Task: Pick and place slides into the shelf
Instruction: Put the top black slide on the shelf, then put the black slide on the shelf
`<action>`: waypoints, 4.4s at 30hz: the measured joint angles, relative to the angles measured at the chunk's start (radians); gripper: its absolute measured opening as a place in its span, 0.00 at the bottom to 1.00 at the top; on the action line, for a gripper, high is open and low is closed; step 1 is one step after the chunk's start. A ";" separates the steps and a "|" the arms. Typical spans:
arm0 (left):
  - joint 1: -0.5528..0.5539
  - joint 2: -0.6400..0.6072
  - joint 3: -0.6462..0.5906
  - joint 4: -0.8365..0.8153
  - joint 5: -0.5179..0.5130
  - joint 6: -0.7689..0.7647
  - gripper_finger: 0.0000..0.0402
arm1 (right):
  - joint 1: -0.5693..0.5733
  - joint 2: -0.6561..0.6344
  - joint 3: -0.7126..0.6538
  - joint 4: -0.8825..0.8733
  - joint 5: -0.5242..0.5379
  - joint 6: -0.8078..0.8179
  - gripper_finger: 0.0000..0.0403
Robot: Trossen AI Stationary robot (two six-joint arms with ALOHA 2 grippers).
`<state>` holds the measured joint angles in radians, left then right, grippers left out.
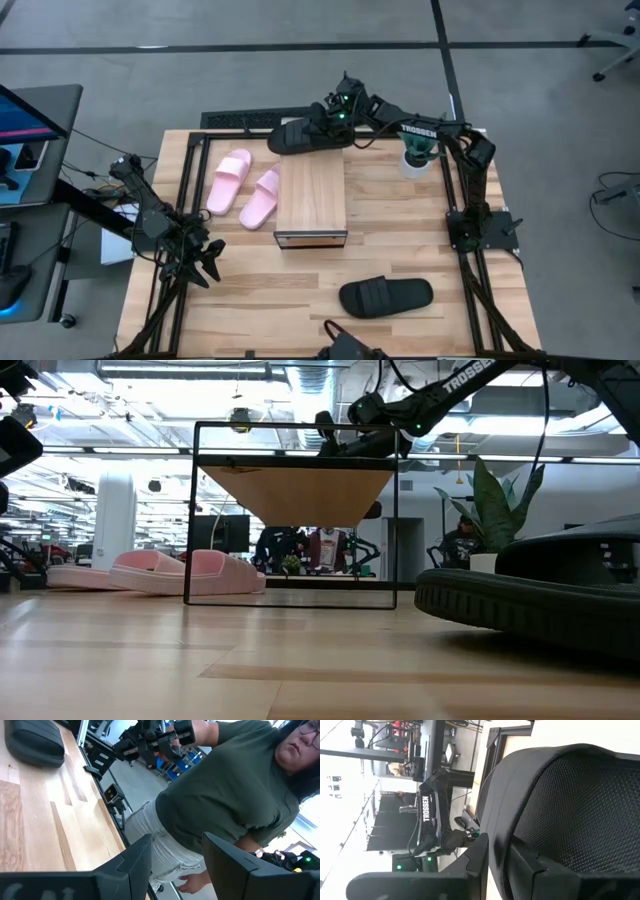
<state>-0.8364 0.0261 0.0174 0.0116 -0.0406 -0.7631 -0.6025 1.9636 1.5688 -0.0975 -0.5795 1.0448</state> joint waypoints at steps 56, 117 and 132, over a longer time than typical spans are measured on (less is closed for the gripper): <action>0.000 0.000 0.000 0.000 0.000 0.000 0.40 | -0.084 -0.034 0.133 -0.291 -0.128 -0.222 0.41; 0.000 0.000 0.000 0.000 0.000 0.000 0.40 | -0.246 -0.666 0.543 -0.946 -0.076 -1.093 0.30; 0.000 0.000 0.000 0.000 0.000 0.000 0.40 | -0.148 -1.107 -0.190 -0.387 -0.075 -0.930 0.29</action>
<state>-0.8364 0.0257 0.0177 0.0116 -0.0406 -0.7635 -0.7510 0.8568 1.3785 -0.4848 -0.6540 0.1151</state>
